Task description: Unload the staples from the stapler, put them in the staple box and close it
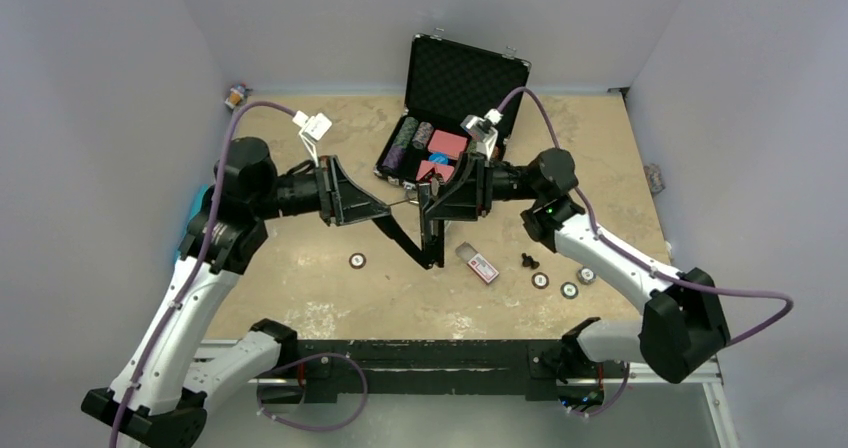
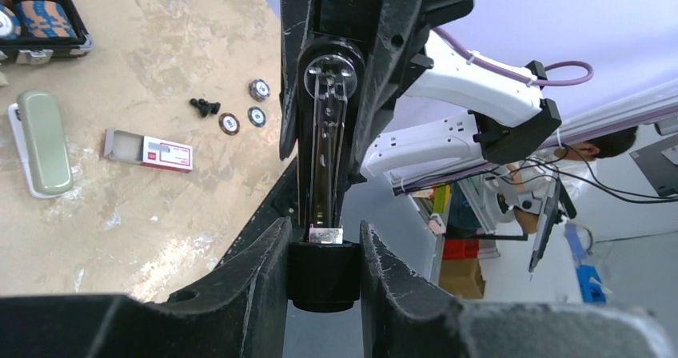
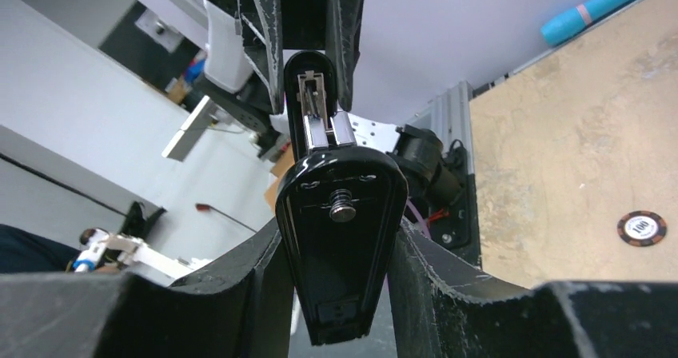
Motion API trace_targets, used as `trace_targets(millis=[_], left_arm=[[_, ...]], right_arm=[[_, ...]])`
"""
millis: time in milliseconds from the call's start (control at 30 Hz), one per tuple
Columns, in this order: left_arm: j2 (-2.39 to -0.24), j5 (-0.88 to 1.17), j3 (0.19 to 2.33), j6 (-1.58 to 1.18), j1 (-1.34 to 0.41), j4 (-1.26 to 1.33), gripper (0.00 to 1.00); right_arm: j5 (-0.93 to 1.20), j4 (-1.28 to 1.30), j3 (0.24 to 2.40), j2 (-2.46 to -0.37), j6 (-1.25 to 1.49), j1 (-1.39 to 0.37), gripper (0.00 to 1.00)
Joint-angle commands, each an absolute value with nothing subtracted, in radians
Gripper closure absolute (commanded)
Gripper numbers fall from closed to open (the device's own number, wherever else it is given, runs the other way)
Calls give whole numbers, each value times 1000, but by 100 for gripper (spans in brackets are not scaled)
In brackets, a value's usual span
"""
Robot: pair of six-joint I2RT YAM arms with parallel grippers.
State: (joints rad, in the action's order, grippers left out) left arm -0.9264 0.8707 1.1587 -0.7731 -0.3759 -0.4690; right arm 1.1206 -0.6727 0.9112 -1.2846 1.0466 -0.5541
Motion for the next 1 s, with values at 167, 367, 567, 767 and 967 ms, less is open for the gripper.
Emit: trace_targets(millis=[167, 367, 567, 767, 967], left_arm=[[-817, 804, 1293, -862, -372, -476, 100], [-803, 786, 1386, -831, -374, -539, 100], [-798, 755, 1463, -800, -374, -590, 100], [-786, 746, 1480, -797, -374, -594, 100], [-777, 744, 1499, -777, -374, -613, 100]], right_arm=[[1082, -1961, 802, -1488, 1891, -505, 100], [1082, -2068, 920, -1609, 1944, -517, 100], [1096, -2068, 1029, -1668, 1991, -529, 100], [1100, -2068, 1074, -1690, 2020, -555, 100], [1092, -2068, 1099, -1715, 2032, -579, 100]])
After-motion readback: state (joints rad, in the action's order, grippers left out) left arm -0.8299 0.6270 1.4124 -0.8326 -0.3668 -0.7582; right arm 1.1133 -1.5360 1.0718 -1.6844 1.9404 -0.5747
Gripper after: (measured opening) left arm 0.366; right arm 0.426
